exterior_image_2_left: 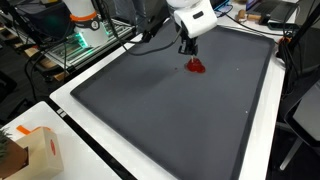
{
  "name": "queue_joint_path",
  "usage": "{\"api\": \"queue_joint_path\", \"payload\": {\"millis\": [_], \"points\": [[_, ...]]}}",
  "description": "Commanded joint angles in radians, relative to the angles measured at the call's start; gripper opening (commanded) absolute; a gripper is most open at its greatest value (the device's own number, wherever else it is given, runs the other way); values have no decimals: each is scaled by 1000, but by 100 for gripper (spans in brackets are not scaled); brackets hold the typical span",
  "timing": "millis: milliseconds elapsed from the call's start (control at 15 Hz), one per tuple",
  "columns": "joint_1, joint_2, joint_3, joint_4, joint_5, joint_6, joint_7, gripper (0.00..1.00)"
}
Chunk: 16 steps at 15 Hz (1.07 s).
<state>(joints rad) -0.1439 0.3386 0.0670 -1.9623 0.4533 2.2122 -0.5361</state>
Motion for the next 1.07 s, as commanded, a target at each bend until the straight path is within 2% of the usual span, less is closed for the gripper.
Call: {"api": "queue_joint_path", "payload": {"millis": [0,867,1000], "points": [[17,-43,-16,-12,-68,-22,91,3],[75,-134,-33,-6,-223,-28,325,3],[99,-136,-48,-11,-291,3,443,3]]}}
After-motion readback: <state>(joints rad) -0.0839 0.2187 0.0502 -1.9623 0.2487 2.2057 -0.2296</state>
